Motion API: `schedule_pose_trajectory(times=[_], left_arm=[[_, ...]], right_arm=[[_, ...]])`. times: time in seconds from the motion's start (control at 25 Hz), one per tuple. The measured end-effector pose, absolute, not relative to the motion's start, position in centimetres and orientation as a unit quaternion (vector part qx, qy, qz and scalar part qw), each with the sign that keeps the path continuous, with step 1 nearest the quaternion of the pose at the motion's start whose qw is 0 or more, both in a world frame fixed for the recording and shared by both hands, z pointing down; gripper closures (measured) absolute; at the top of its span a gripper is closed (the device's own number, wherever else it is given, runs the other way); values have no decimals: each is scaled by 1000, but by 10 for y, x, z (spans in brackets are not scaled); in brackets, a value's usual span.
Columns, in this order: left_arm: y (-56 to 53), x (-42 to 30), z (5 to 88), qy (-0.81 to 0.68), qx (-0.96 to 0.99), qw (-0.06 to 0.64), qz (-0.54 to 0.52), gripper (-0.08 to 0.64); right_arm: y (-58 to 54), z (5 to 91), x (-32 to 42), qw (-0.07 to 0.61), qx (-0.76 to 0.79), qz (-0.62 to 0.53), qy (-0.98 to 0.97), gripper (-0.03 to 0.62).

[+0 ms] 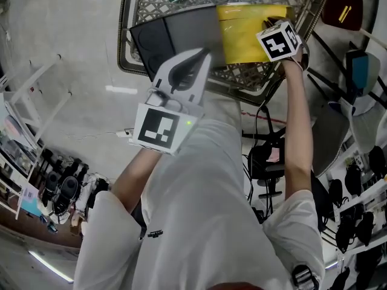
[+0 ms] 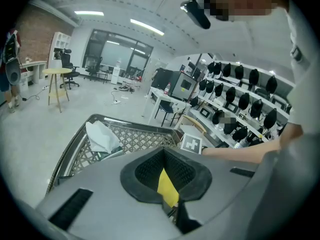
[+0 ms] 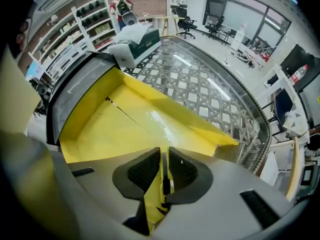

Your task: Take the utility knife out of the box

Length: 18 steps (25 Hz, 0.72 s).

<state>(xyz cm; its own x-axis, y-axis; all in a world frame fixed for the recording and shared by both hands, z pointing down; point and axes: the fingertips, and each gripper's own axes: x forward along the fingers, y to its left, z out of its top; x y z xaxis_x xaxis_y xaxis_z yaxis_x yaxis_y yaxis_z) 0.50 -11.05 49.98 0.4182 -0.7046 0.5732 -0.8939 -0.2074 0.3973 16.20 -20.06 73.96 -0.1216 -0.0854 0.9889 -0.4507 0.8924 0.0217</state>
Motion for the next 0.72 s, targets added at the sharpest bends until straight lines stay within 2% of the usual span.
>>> schedule_pose_trajectory(times=[0.24,0.72], left_arm=[[-105,6,500,-521,766,352,135,558],[-92,-3,496,-513,775,340,143,558]], right_arm=[[-203,739,158,627,179,176,-737,552],[-204,724,166,595,238,163,-750,552]])
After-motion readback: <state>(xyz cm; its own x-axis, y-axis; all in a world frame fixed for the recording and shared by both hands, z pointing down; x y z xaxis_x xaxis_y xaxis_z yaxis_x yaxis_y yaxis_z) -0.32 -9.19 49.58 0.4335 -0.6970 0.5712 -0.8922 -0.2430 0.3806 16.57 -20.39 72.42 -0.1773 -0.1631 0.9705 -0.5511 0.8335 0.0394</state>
